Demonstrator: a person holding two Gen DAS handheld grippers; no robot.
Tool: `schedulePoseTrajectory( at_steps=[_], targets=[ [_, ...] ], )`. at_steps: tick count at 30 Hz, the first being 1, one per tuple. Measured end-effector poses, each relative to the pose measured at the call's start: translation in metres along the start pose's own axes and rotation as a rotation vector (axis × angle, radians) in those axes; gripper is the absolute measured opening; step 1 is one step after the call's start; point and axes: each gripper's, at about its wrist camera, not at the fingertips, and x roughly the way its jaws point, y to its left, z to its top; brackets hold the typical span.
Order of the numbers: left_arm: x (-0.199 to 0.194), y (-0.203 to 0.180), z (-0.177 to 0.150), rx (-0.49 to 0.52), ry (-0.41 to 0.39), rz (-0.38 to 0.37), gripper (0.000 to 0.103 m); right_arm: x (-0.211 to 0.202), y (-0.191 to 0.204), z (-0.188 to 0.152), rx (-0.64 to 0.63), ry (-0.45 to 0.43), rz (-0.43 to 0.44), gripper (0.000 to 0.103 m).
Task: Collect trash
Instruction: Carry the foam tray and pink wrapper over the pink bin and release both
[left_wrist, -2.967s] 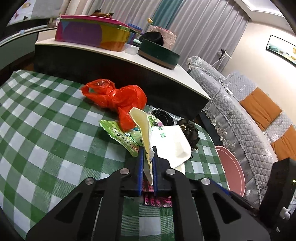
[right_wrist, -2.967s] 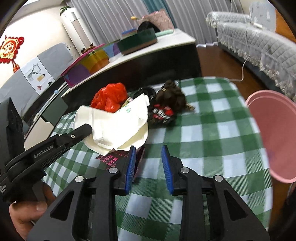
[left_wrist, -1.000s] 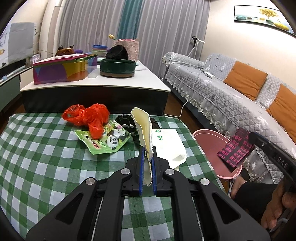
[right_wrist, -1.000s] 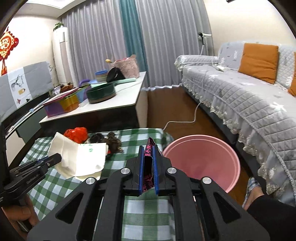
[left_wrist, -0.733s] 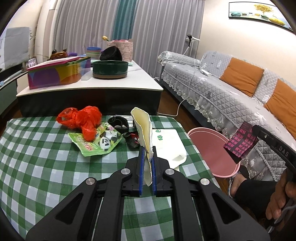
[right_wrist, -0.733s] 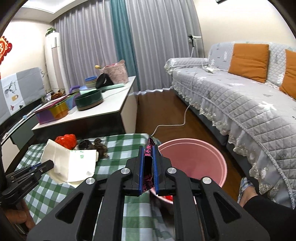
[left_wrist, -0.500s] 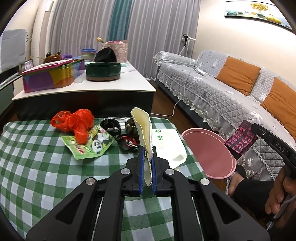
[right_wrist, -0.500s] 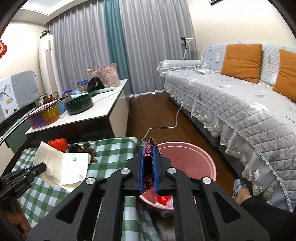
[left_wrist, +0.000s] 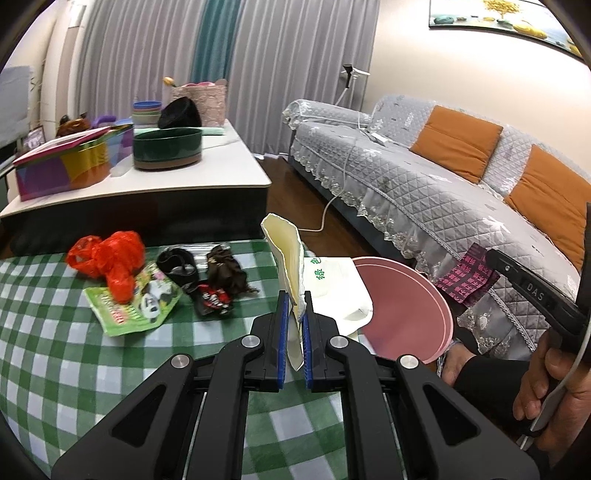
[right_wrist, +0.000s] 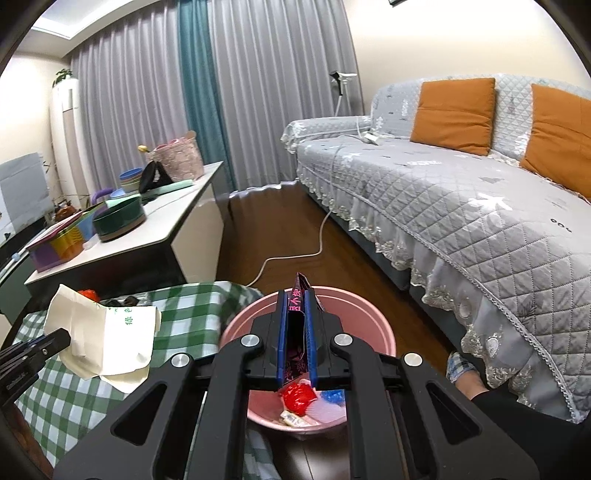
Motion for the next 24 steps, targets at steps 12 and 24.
schedulePoseTrajectory(
  at_steps=[12,24],
  targets=[
    [0.040,-0.039,0.014,0.056,0.014,-0.062,0.007,0.019,-0.020,0.001,0.038,0.001,-0.052,0.010],
    [0.089,-0.074,0.021,0.113,0.045,-0.120,0.007,0.042,-0.035,-0.003,0.061,0.031,-0.080,0.010]
  ],
)
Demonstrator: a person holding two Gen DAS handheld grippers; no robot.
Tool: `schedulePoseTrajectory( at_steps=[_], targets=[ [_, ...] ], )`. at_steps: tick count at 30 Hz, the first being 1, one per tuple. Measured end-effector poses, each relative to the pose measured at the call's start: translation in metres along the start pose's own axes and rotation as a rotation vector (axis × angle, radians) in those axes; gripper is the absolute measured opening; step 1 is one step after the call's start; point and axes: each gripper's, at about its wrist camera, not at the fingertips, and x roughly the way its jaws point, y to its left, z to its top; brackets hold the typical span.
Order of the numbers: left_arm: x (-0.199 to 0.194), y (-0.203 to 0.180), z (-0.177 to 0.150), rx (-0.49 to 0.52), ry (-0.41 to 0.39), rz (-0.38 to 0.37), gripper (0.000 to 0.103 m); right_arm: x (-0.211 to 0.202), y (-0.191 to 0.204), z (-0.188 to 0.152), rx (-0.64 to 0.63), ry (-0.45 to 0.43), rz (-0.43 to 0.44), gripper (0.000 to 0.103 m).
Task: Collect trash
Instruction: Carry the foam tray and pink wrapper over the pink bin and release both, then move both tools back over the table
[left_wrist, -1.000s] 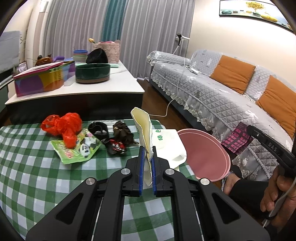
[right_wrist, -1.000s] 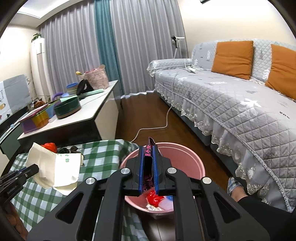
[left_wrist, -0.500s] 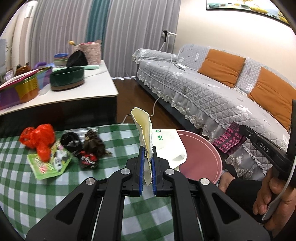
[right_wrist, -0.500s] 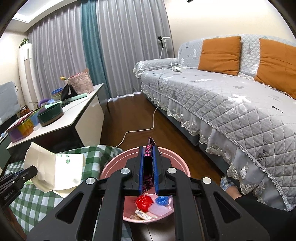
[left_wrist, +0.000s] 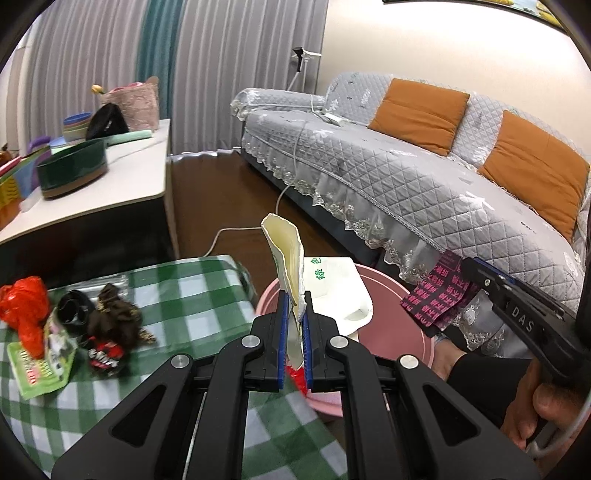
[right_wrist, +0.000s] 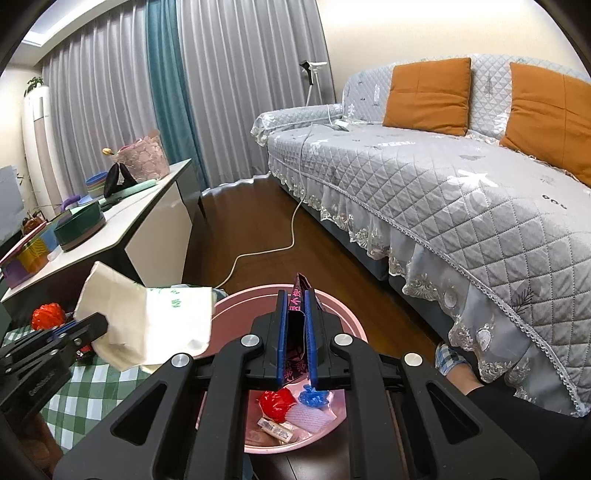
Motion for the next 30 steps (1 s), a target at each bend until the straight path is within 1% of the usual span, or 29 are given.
schedulePoseTrajectory(
  at_steps=[5,7,8,10,11,12,13,15,17,19,20,21,22,25,28,30],
  targets=[
    [0.016,-0.004,0.003,0.013,0.009,-0.017,0.007,0.009,0.001,-0.001,-0.003,0.011,-0.004,0.010],
    [0.022,-0.006,0.005,0.023,0.016,-0.034,0.007,0.015,-0.001,-0.001,0.006,0.024,-0.006,0.013],
    [0.024,-0.006,0.005,0.026,0.025,-0.045,0.011,0.017,-0.002,-0.001,0.009,0.031,-0.008,0.013],
    [0.027,-0.005,0.004,0.026,0.031,-0.042,0.014,0.020,-0.004,-0.002,0.019,0.037,-0.019,0.023],
    [0.027,-0.003,0.004,0.019,0.033,-0.047,0.019,0.021,-0.005,-0.002,0.027,0.037,-0.020,0.033],
    [0.027,-0.002,0.003,0.012,0.033,-0.049,0.023,0.020,-0.006,-0.001,0.038,0.035,-0.022,0.040],
    [0.025,0.000,0.003,0.005,0.032,-0.048,0.026,0.020,-0.007,-0.001,0.043,0.034,-0.026,0.042],
    [0.019,0.004,0.001,-0.007,0.028,-0.034,0.040,0.019,-0.006,0.000,0.046,0.032,-0.028,0.042],
    [0.013,0.009,0.000,-0.024,0.026,-0.026,0.048,0.016,-0.004,0.002,0.047,0.030,-0.023,0.043],
    [0.002,0.015,-0.001,-0.042,0.025,-0.013,0.052,0.012,0.000,0.003,0.044,0.024,-0.017,0.047],
    [-0.004,0.018,-0.002,-0.050,0.024,-0.005,0.057,0.009,0.002,0.004,0.043,0.020,-0.015,0.053],
    [-0.011,0.021,-0.003,-0.059,0.022,0.003,0.059,0.008,0.004,0.004,0.043,0.017,-0.012,0.054],
    [-0.017,0.024,-0.003,-0.066,0.022,0.012,0.064,0.004,0.007,0.005,0.044,0.010,-0.004,0.055],
    [-0.037,0.034,-0.007,-0.088,0.025,0.044,0.068,-0.008,0.018,0.007,0.044,-0.007,0.031,0.056],
    [-0.059,0.044,-0.010,-0.106,0.023,0.096,0.076,-0.021,0.031,0.007,0.042,-0.031,0.056,0.057],
    [-0.076,0.052,-0.012,-0.120,0.015,0.124,0.078,-0.030,0.039,0.007,0.057,-0.049,0.075,0.057]
  ],
)
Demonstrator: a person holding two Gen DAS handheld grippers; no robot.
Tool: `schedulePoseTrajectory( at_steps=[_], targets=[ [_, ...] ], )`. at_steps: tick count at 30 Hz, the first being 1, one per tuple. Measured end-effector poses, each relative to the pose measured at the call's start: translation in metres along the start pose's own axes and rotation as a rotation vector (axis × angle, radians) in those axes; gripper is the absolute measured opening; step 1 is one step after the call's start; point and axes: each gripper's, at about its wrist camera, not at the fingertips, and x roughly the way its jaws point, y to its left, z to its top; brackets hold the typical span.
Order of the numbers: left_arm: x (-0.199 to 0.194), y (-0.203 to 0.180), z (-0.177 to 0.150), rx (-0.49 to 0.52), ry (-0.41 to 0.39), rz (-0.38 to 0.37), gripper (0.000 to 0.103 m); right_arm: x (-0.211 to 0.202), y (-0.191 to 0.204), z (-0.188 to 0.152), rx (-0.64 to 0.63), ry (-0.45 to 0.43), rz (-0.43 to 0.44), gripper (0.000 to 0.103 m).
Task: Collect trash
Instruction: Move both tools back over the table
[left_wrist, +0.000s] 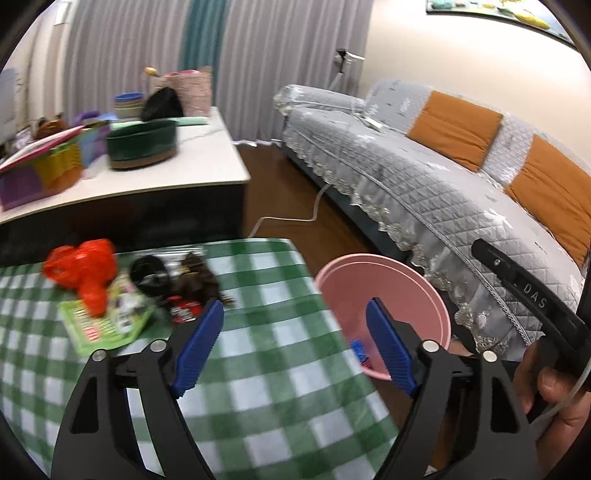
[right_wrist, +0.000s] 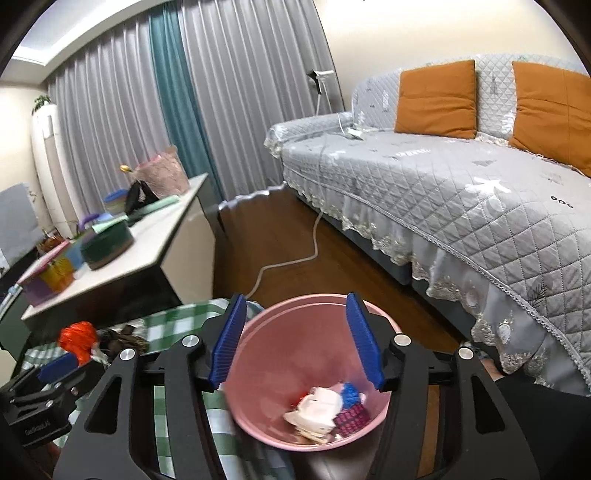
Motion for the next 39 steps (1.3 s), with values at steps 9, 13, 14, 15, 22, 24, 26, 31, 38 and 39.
schedulePoseTrajectory(
  at_steps=[9,13,14,15,22,24,26,31,38,39],
  targets=[
    [-0.054,0.042,0.002,-0.064,-0.025,0.149,0.095,-0.029,0.029,0.000,0.000,-0.036,0.061,0.057],
    [-0.061,0.063,0.004,-0.127,-0.004,0.249,0.095,-0.040,0.044,-0.005,-0.033,-0.041,0.076,0.057],
    [-0.060,0.066,0.005,-0.142,0.012,0.270,0.095,-0.041,0.046,-0.006,-0.036,-0.042,0.077,0.057],
    [-0.058,0.073,0.004,-0.171,0.034,0.298,0.095,-0.043,0.049,-0.007,-0.040,-0.041,0.082,0.057],
    [-0.043,0.101,0.001,-0.292,0.165,0.360,0.095,-0.045,0.067,-0.014,-0.088,-0.043,0.104,0.057],
    [-0.040,0.108,-0.002,-0.310,0.176,0.347,0.095,-0.043,0.072,-0.016,-0.098,-0.040,0.108,0.057],
    [-0.041,0.114,-0.004,-0.328,0.169,0.329,0.095,-0.041,0.075,-0.018,-0.098,-0.032,0.109,0.057],
    [-0.046,0.122,-0.004,-0.323,0.089,0.276,0.095,-0.030,0.086,-0.023,-0.108,0.004,0.124,0.057],
    [-0.050,0.135,-0.006,-0.276,-0.013,0.297,0.095,-0.011,0.105,-0.036,-0.130,0.064,0.154,0.057],
    [-0.049,0.136,-0.007,-0.255,-0.024,0.289,0.094,-0.008,0.107,-0.038,-0.132,0.071,0.156,0.057]
  ],
)
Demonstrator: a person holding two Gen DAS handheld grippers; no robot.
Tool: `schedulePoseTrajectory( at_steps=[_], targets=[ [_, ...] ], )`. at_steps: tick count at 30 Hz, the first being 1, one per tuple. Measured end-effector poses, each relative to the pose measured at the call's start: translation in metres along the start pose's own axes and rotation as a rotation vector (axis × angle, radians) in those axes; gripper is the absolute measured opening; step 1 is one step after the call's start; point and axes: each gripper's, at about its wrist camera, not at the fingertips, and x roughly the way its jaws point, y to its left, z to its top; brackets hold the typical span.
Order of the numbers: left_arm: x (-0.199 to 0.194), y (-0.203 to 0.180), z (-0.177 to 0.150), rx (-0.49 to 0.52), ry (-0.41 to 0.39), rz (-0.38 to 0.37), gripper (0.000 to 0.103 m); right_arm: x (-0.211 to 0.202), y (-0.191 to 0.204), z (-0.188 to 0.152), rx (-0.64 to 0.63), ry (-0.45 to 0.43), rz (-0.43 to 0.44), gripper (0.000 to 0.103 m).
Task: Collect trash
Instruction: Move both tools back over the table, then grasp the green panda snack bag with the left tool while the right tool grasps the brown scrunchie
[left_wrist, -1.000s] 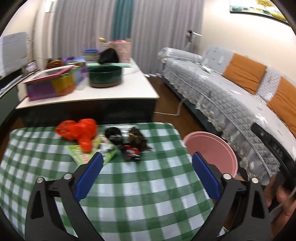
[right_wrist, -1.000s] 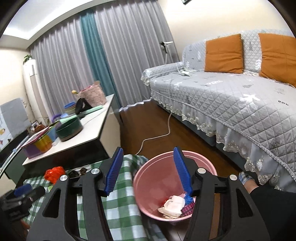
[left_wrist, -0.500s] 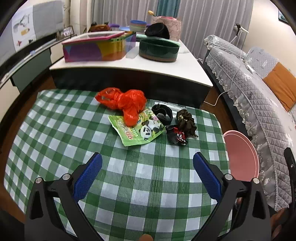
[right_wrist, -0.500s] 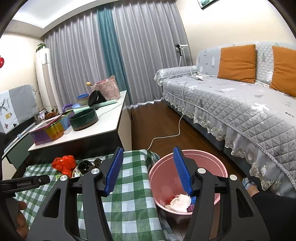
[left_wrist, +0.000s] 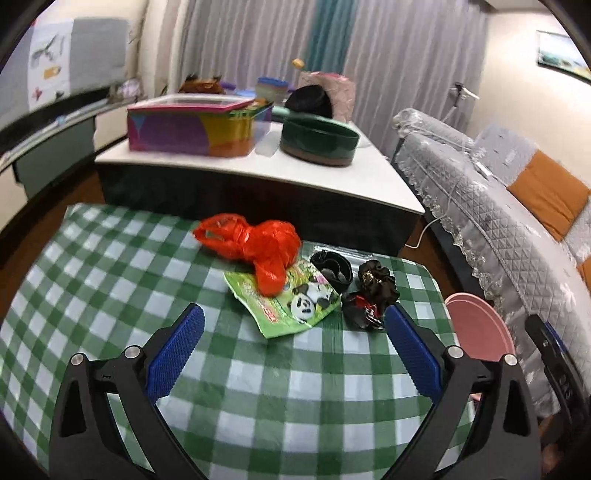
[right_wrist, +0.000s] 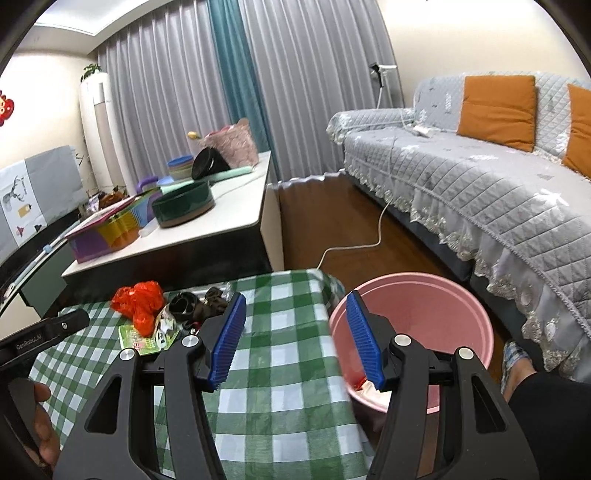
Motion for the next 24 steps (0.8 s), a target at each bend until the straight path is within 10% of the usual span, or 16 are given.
schedulePoseTrajectory(
  at_steps=[16,24],
  targets=[
    [0.033,0.022,-0.006,0.003,0.009,0.058,0.090,0.049,0.031,-0.015,-0.024,0.088,0.042,0.057],
    [0.059,0.041,-0.013,-0.058,0.066,0.050,0.052,0.072,0.043,-0.022,-0.044,0.132,0.066,0.057]
  ],
)
